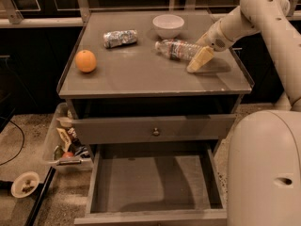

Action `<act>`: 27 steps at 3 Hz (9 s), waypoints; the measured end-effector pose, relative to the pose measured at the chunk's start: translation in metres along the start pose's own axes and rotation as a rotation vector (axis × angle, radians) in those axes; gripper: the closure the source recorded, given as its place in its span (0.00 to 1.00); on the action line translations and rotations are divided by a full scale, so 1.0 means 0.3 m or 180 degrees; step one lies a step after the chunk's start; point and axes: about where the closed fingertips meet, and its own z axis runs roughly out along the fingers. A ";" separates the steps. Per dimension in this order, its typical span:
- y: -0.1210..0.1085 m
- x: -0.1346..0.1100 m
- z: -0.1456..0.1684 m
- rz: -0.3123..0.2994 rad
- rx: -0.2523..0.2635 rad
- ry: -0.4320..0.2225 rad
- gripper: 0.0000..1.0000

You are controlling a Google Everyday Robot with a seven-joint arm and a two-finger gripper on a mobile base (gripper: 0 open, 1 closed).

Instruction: Place water bottle into middle drawer

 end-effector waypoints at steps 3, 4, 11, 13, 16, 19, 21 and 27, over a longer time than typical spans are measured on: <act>0.000 0.000 0.001 0.0000 -0.0001 0.0000 1.00; 0.003 -0.002 -0.006 0.0002 -0.0007 0.0004 1.00; 0.718 0.329 -0.412 -0.0492 0.0031 -0.0327 1.00; 0.781 0.426 -0.347 -0.0495 -0.0093 -0.0268 1.00; 0.899 0.758 0.189 -0.0113 -0.0322 -0.0153 1.00; 0.966 0.865 0.416 -0.0094 -0.0549 -0.0296 1.00; 1.055 0.926 0.638 0.0093 -0.0718 -0.0072 1.00; 1.115 0.962 0.864 0.0163 -0.0722 -0.0051 0.13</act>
Offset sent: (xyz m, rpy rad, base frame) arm 0.0000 0.0000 0.0000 0.0000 0.0000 0.0000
